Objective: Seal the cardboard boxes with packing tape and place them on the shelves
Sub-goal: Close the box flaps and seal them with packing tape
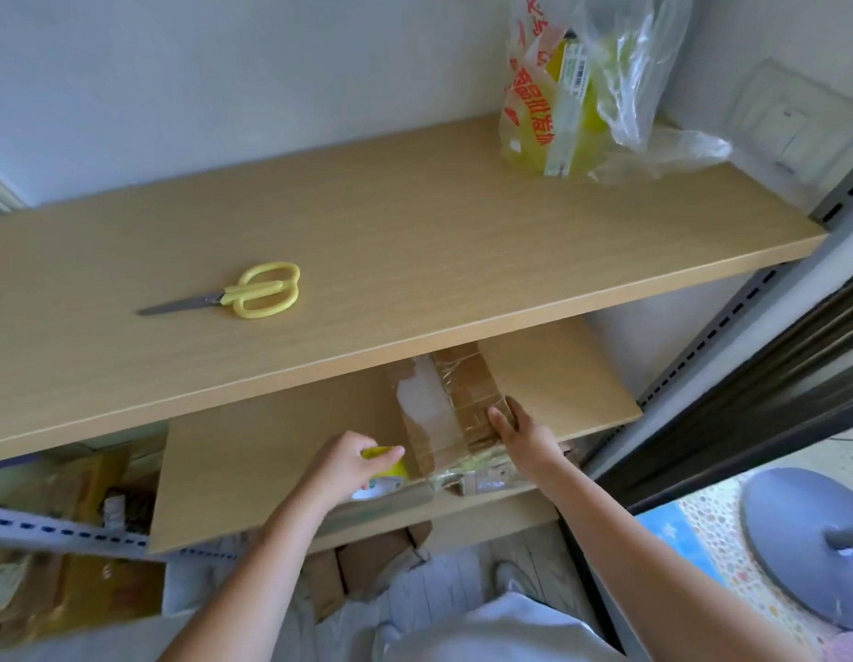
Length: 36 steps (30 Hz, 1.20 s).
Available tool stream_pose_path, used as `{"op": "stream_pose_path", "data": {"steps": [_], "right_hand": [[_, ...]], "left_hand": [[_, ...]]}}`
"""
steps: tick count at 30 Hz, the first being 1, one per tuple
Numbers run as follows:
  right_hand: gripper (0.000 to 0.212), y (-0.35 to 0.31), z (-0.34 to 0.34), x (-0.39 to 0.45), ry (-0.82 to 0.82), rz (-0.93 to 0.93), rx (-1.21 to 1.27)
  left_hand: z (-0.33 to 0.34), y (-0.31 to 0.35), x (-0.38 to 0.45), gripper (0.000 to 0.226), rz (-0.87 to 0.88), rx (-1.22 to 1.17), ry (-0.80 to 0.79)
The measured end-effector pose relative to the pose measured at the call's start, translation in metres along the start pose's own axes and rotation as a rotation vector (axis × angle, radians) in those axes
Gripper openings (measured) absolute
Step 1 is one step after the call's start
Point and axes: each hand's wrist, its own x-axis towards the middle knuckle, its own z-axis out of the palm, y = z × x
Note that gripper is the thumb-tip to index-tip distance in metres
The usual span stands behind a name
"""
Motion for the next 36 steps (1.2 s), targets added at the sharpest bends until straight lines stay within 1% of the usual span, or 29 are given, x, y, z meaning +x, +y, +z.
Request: {"op": "stream_pose_path", "data": {"steps": [2,4,5,6,7,8,9,10,12,13,14,15,16,17,18,19,20,21,22,23,24,25,27,29,30,31,33,36], "right_hand": [[0.068,0.0,0.0,0.002,-0.002,-0.003,-0.006],[0.068,-0.001,-0.004,0.002,0.02,0.014,-0.061],[0.067,-0.004,-0.005,-0.001,0.053,0.021,-0.121],[0.065,-0.007,-0.006,-0.005,0.12,0.01,-0.215],[0.06,-0.012,-0.006,-0.013,0.222,-0.028,-0.313],[0.051,-0.019,-0.005,-0.022,0.348,-0.125,-0.388],[0.036,-0.029,-0.004,-0.032,0.465,-0.277,-0.419],[0.024,-0.044,-0.002,-0.045,0.533,-0.458,-0.404],[0.029,-0.083,0.0,-0.074,0.545,-0.801,-0.355],[0.03,-0.104,0.001,-0.091,0.519,-0.964,-0.351],[0.03,-0.125,0.001,-0.109,0.491,-1.136,-0.363],[0.03,-0.145,0.0,-0.127,0.472,-1.282,-0.373],[0.03,-0.164,-0.002,-0.142,0.474,-1.402,-0.365],[0.03,-0.182,-0.005,-0.155,0.502,-1.483,-0.337],[0.03,-0.198,-0.007,-0.163,0.549,-1.52,-0.303],[0.029,-0.215,-0.009,-0.167,0.608,-1.513,-0.276],[0.027,-0.231,-0.011,-0.166,0.668,-1.472,-0.256],[0.021,-0.246,-0.014,-0.161,0.705,-1.407,-0.248],[0.015,-0.26,-0.017,-0.155,0.707,-1.332,-0.255],[0.011,-0.272,-0.021,-0.147,0.672,-1.255,-0.269],[0.011,-0.28,-0.024,-0.14,0.61,-1.181,-0.291],[0.014,-0.285,-0.026,-0.131,0.542,-1.12,-0.322],[0.021,-0.292,-0.031,-0.119,0.416,-1.01,-0.42],[0.023,-0.297,-0.036,-0.115,0.296,-0.924,-0.503],[0.025,-0.3,-0.037,-0.116,0.261,-0.894,-0.531],[0.027,-0.302,-0.039,-0.119,0.238,-0.867,-0.567],[0.028,-0.304,-0.04,-0.129,0.234,-0.845,-0.691],[0.026,-0.291,-0.04,-0.147,0.327,-0.908,-0.866]], "left_hand": [[0.013,-0.003,0.007,0.051,-0.034,-0.068,0.007],[0.017,0.003,0.011,0.049,-0.041,-0.072,-0.002],[0.018,0.003,0.012,0.049,-0.047,-0.071,-0.018],[0.017,0.005,0.01,0.049,-0.05,-0.069,-0.034],[0.016,0.006,0.009,0.049,-0.043,-0.063,-0.043],[0.016,0.007,0.007,0.05,-0.037,-0.046,-0.042],[0.015,0.006,0.006,0.049,-0.026,-0.031,-0.044],[0.013,0.008,0.001,0.048,-0.021,-0.029,-0.045],[0.011,0.007,-0.001,0.044,-0.021,-0.048,-0.068],[0.007,0.011,-0.007,0.037,-0.017,-0.051,-0.077],[0.004,0.015,-0.011,0.022,-0.011,-0.083,-0.084],[-0.001,0.016,-0.013,0.017,-0.013,-0.119,-0.081],[-0.008,0.022,-0.019,0.032,0.006,-0.126,-0.049],[-0.017,0.027,-0.024,0.044,0.032,-0.14,0.004],[-0.024,0.029,-0.027,0.05,0.083,-0.136,0.089],[-0.031,0.033,-0.03,0.05,0.131,-0.148,0.153],[-0.039,0.037,-0.034,0.042,0.162,-0.158,0.217],[-0.047,0.039,-0.038,0.03,0.152,-0.163,0.287],[-0.055,0.041,-0.042,0.017,0.136,-0.175,0.324],[-0.064,0.047,-0.05,0.008,0.123,-0.198,0.351],[-0.072,0.048,-0.056,0.005,0.132,-0.207,0.36],[-0.08,0.052,-0.065,0.011,0.143,-0.206,0.343],[-0.095,0.06,-0.083,0.022,0.155,-0.193,0.222],[-0.104,0.063,-0.098,0.023,0.178,-0.196,0.104],[-0.106,0.063,-0.102,0.021,0.195,-0.227,0.066],[-0.109,0.066,-0.108,0.021,0.216,-0.272,0.047],[-0.114,0.068,-0.114,0.022,0.238,-0.356,0.059],[-0.114,0.062,-0.112,0.023,0.225,-0.418,0.087]]}}
